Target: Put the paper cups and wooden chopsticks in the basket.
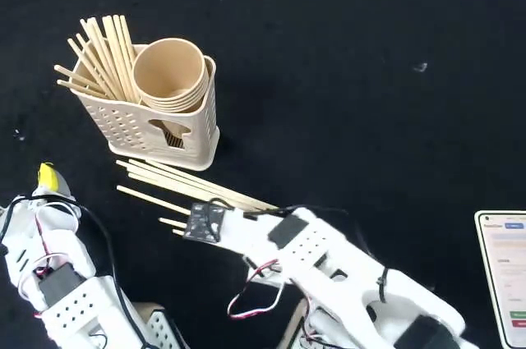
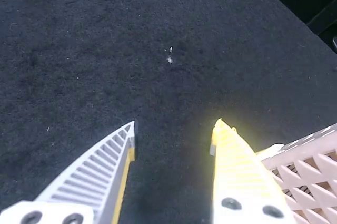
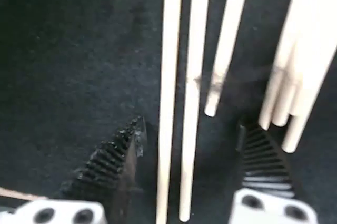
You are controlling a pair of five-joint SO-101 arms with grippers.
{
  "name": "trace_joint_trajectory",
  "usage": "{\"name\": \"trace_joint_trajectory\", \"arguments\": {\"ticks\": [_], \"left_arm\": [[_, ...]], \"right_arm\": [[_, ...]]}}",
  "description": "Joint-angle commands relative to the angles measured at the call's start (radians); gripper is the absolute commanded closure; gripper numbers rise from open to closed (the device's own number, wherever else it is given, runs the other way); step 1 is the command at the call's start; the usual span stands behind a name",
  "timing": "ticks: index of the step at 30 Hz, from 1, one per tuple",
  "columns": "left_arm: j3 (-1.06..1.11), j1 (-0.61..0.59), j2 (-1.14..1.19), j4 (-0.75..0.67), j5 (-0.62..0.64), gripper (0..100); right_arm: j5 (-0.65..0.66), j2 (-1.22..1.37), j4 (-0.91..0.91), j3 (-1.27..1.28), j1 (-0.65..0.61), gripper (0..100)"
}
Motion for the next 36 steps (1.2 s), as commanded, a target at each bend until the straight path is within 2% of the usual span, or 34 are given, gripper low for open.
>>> {"name": "trace_joint_trajectory", "arguments": {"ticks": [1,6,11,21,26,31,36], "left_arm": [[-0.038,0.012,-0.012,-0.003,0.008,77],[-0.038,0.012,-0.012,-0.003,0.008,77],[-0.038,0.012,-0.012,-0.003,0.008,77],[-0.036,0.012,-0.012,-0.003,0.008,77],[-0.036,0.012,-0.012,-0.003,0.008,77],[-0.036,0.012,-0.012,-0.003,0.008,77],[-0.035,0.012,-0.012,-0.003,0.008,77]], "right_arm": [[0.020,0.002,-0.011,0.012,0.046,78.6],[0.015,0.002,-0.009,0.015,0.008,99.5],[0.012,-0.007,0.014,-0.005,0.015,98.8],[0.011,-0.315,0.388,-0.298,0.014,98.8],[-0.103,-0.513,0.428,-0.397,0.009,98.8],[-0.334,-0.630,0.236,-0.456,-0.043,98.8],[-0.559,-0.627,-0.155,-0.450,-0.112,98.7]]}}
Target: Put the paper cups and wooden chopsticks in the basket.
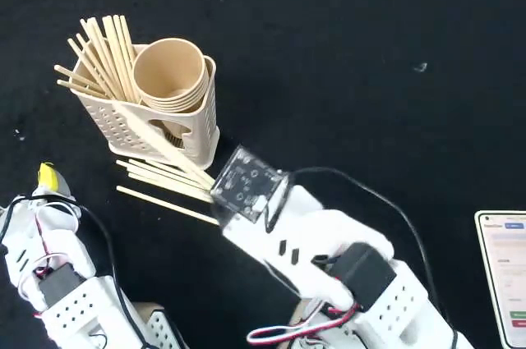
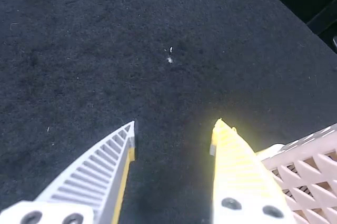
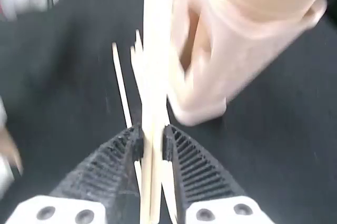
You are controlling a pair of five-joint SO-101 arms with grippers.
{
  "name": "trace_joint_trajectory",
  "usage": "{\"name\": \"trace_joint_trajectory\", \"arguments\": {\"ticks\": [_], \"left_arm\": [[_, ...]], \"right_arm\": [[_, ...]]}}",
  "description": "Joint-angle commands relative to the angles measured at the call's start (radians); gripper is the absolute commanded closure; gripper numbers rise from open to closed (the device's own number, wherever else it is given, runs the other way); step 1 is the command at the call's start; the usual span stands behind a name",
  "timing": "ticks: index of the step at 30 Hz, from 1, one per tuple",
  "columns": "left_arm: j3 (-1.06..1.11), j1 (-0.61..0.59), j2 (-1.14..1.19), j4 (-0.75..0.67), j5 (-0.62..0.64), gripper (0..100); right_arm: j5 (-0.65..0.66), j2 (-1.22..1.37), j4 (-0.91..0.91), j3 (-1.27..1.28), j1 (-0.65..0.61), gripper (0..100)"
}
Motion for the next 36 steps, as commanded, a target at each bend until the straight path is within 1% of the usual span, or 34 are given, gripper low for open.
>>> {"name": "trace_joint_trajectory", "arguments": {"ticks": [1,6,10,12,15,17,23,26,29,31,35,36], "left_arm": [[-0.035,0.012,-0.012,-0.003,0.008,77],[-0.035,0.012,-0.012,-0.003,0.008,77],[-0.035,0.030,-0.012,-0.003,0.006,77],[-0.033,0.053,-0.012,-0.003,0.006,77],[-0.033,0.062,-0.012,-0.003,-0.018,77],[-0.033,0.064,-0.012,-0.003,-0.040,77],[-0.033,0.064,-0.012,-0.003,-0.043,77],[-0.033,0.064,-0.012,-0.003,-0.043,77],[-0.033,0.064,-0.012,-0.003,-0.043,77],[-0.033,0.064,-0.012,-0.003,-0.043,77],[-0.033,0.064,-0.012,-0.003,-0.043,77],[-0.033,0.064,-0.012,-0.003,-0.043,77]], "right_arm": [[-0.140,0.001,-0.342,-0.051,-0.029,98.7],[-0.224,0.157,-0.766,-0.077,-0.032,98.7],[-0.236,0.371,-1.043,-0.142,-0.032,98.7],[-0.236,0.483,-1.149,-0.200,-0.031,98.7],[-0.232,0.653,-1.237,-0.320,-0.031,98.7],[-0.230,0.768,-1.247,-0.417,-0.028,98.7],[-0.229,1.087,-1.247,-0.654,-0.008,98.8],[-0.229,1.194,-1.246,-0.716,0.017,98.7],[-0.229,1.244,-1.220,-0.725,0.032,98.4],[-0.229,1.245,-1.142,-0.728,0.034,94.2],[-0.235,1.210,-0.996,-0.730,0.028,78.2],[-0.235,1.190,-0.968,-0.730,0.025,77.1]]}}
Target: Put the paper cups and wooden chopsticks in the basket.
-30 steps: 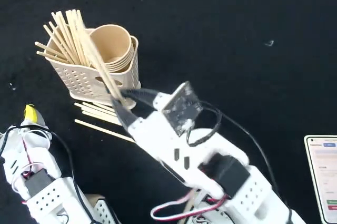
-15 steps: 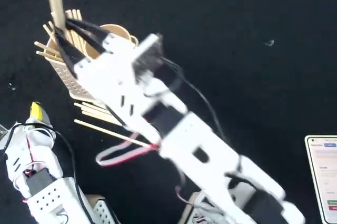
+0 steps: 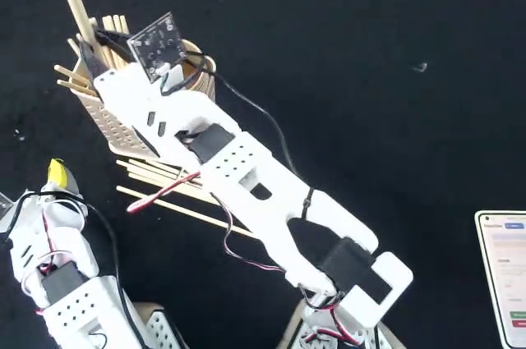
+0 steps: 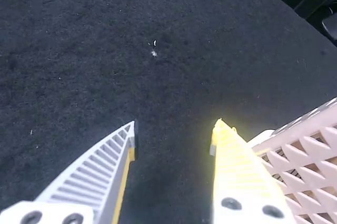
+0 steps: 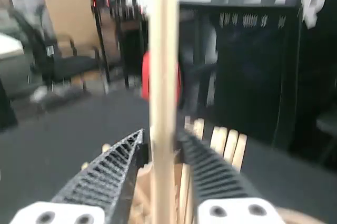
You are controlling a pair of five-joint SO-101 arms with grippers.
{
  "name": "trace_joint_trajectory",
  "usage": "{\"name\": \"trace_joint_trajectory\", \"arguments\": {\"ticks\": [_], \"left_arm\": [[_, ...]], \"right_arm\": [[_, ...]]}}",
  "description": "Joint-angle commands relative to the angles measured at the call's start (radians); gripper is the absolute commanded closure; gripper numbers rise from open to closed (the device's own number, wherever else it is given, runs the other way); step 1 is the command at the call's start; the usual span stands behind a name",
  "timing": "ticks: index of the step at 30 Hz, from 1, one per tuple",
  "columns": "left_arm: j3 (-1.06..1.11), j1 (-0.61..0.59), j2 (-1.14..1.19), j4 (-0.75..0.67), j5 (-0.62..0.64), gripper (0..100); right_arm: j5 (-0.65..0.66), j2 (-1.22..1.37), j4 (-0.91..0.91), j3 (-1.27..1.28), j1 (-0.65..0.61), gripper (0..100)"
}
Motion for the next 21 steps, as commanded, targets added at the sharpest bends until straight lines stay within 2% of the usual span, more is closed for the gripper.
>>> {"name": "trace_joint_trajectory", "arguments": {"ticks": [1,6,12,14,17,21], "left_arm": [[-0.033,0.008,-0.012,-0.003,-0.012,77],[-0.033,0.008,-0.012,-0.003,-0.012,77],[-0.033,0.008,-0.012,-0.003,-0.012,77],[-0.033,0.008,-0.012,-0.003,-0.012,77],[-0.033,0.010,-0.012,-0.003,-0.012,77],[-0.033,0.010,-0.012,-0.003,-0.012,77]], "right_arm": [[-0.006,-0.091,0.094,-0.074,0.008,77.7],[-0.002,-0.275,0.261,-0.064,0.008,83.7],[0.000,-0.559,0.749,0.021,0.009,86.7],[0.000,-0.630,0.845,0.120,0.009,86.4],[-0.005,-0.711,0.824,0.334,0.005,86.0],[-0.008,-0.809,0.592,0.645,0.008,86.3]]}}
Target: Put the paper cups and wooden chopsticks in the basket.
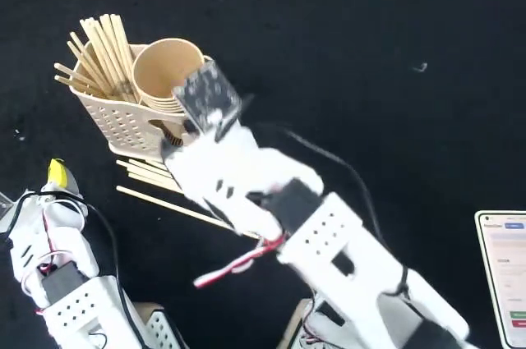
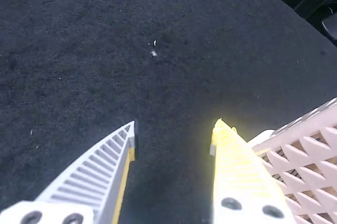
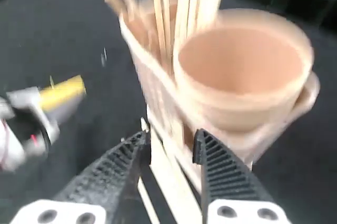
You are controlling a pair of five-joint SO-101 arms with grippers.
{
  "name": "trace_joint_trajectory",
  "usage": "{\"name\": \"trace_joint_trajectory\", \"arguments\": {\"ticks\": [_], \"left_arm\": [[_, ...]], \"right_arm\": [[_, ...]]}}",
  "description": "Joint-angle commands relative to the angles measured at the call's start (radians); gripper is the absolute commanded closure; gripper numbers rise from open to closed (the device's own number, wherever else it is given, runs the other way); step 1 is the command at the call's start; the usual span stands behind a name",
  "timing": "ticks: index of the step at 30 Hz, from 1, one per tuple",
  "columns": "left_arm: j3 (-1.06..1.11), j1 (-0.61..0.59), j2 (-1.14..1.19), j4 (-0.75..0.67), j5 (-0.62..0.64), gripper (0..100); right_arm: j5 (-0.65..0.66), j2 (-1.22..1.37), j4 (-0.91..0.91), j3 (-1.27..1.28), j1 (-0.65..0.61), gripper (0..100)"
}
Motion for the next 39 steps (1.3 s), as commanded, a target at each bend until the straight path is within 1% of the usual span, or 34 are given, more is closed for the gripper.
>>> {"name": "trace_joint_trajectory", "arguments": {"ticks": [1,4,8,10,11,16,20,24,31,39], "left_arm": [[-0.033,0.010,-0.012,-0.003,-0.012,77],[-0.033,0.010,-0.012,-0.003,-0.012,77],[-0.033,0.010,-0.012,-0.003,-0.012,77],[-0.033,0.010,-0.012,-0.003,-0.012,77],[-0.033,0.010,-0.012,-0.003,-0.012,77],[-0.033,0.010,-0.012,-0.003,-0.012,77],[-0.033,0.010,-0.012,-0.003,-0.012,77],[-0.033,0.010,-0.012,-0.003,-0.012,77],[-0.033,0.010,-0.012,-0.003,-0.012,77],[-0.033,0.010,-0.012,-0.003,-0.012,77]], "right_arm": [[-0.008,-0.110,-0.241,0.263,0.009,86.4],[-0.008,-0.142,-0.528,0.475,0.009,86.4],[-0.008,-0.116,-0.891,0.673,0.014,86.4],[-0.008,-0.082,-0.997,0.713,0.041,86.4],[-0.008,-0.058,-1.020,0.713,0.061,86.4],[-0.008,0.119,-1.034,0.604,0.146,86.4],[-0.009,0.283,-1.034,0.489,0.150,86.4],[-0.009,0.384,-1.039,0.433,0.153,86.4],[-0.006,0.395,-1.040,0.426,0.166,86.4],[-0.008,0.395,-1.092,0.397,0.270,86.4]]}}
